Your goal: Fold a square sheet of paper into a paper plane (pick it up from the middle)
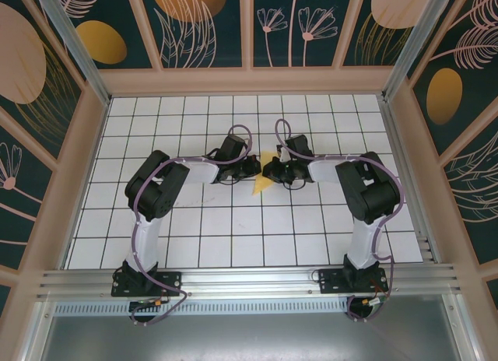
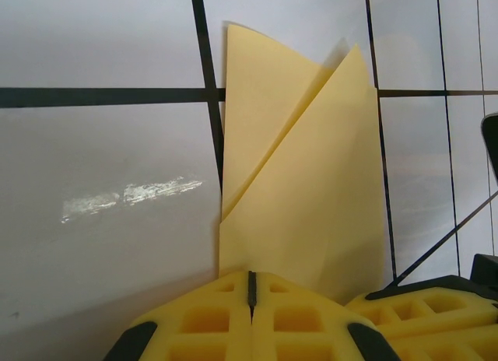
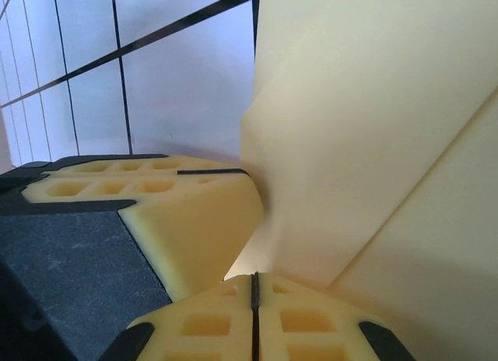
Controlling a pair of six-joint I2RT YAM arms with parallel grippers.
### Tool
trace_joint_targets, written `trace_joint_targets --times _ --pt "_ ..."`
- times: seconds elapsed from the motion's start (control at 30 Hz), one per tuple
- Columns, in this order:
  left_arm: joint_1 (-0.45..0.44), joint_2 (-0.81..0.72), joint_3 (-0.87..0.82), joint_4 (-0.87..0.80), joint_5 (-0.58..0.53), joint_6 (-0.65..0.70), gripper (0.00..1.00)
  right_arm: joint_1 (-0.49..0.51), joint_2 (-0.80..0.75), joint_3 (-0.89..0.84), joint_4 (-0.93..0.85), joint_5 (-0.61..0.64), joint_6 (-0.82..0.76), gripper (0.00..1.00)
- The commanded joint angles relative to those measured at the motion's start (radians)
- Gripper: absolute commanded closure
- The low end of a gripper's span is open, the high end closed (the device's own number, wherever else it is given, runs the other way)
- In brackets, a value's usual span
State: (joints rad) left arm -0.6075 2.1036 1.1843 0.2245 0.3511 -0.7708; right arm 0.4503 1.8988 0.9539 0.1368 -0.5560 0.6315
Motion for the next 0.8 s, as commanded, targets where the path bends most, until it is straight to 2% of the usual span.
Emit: trace_joint_targets --times 0.0,0.33,0.53,0.77 --pt "0.007 0.035 -0.025 -0.098 -0.043 -0.007 1.00 0.025 0.020 -0.035 0.034 -0.104 0.004 0.91" --pt "0.006 0.036 -0.031 -0.096 -0.047 -0.012 1.00 0.038 0.021 -0.032 -0.034 -0.083 -0.031 0.92" --pt "0.007 0.032 -0.022 -0.097 -0.041 0.015 1.00 -0.027 -0.026 -0.009 0.006 -0.063 -0.009 0.92" --pt "0.007 0.030 -0.008 -0.114 -0.036 0.059 1.00 -0.078 0.033 0.063 0.008 -0.049 -0.020 0.92"
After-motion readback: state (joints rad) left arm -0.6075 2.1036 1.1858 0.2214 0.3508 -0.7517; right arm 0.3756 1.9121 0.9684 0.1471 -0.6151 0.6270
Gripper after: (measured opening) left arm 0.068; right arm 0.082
